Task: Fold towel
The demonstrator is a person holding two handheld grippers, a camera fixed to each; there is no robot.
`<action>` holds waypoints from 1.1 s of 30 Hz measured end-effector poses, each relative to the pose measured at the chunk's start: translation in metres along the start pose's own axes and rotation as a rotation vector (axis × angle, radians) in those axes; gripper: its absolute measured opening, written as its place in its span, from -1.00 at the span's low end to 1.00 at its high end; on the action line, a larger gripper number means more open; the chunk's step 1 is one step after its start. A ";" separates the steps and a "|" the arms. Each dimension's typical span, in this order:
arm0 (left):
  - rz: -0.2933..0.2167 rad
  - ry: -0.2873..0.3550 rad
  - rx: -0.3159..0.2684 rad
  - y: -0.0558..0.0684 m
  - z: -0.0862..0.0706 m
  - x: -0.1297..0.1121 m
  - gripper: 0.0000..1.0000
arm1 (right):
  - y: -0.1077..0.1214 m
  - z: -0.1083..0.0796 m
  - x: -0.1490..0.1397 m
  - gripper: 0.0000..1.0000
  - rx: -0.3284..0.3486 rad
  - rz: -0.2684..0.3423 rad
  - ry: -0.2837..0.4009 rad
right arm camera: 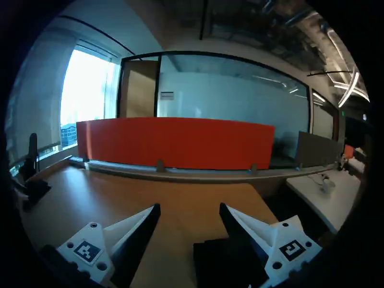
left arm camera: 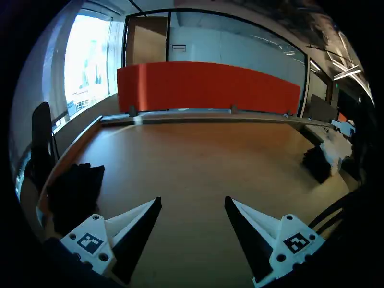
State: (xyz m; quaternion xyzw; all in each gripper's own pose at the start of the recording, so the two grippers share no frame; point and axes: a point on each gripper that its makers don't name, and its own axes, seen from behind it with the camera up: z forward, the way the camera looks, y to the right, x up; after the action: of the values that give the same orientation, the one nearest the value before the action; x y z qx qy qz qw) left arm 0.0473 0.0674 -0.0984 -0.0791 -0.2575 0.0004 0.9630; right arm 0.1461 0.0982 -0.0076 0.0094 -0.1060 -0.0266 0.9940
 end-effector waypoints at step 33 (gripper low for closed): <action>0.022 0.404 0.076 -0.043 0.018 0.174 0.96 | -0.100 0.002 0.079 0.90 0.047 0.051 0.153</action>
State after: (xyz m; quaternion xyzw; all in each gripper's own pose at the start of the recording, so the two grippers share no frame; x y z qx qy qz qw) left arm 0.1876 0.0348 0.0096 -0.0439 -0.0582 0.0045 0.9973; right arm 0.2176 -0.0059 0.0088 0.0320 -0.0305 0.0018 0.9990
